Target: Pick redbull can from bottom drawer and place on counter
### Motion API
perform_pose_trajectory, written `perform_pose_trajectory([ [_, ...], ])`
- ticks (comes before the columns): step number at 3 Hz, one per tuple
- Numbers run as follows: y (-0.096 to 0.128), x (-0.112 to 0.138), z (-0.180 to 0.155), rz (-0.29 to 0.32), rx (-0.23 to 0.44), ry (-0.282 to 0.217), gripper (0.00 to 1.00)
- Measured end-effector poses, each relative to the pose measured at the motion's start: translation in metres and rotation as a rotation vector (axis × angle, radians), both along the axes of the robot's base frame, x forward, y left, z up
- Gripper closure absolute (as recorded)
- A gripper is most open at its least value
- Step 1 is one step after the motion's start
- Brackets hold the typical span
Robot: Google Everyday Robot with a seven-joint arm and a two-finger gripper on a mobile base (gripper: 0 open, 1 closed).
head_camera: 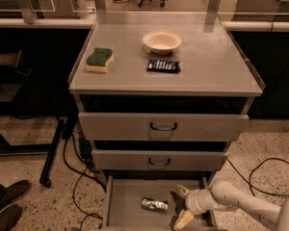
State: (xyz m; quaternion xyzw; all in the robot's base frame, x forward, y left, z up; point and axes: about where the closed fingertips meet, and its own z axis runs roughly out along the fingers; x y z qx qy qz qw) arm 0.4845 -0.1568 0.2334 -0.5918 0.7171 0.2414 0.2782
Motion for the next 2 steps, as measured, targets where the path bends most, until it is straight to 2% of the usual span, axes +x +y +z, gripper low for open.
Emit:
perform_pose_trajectory([
  [2, 0.0059, 0.0002, -0.0081, 0.009, 0.029, 0.01, 0.0],
])
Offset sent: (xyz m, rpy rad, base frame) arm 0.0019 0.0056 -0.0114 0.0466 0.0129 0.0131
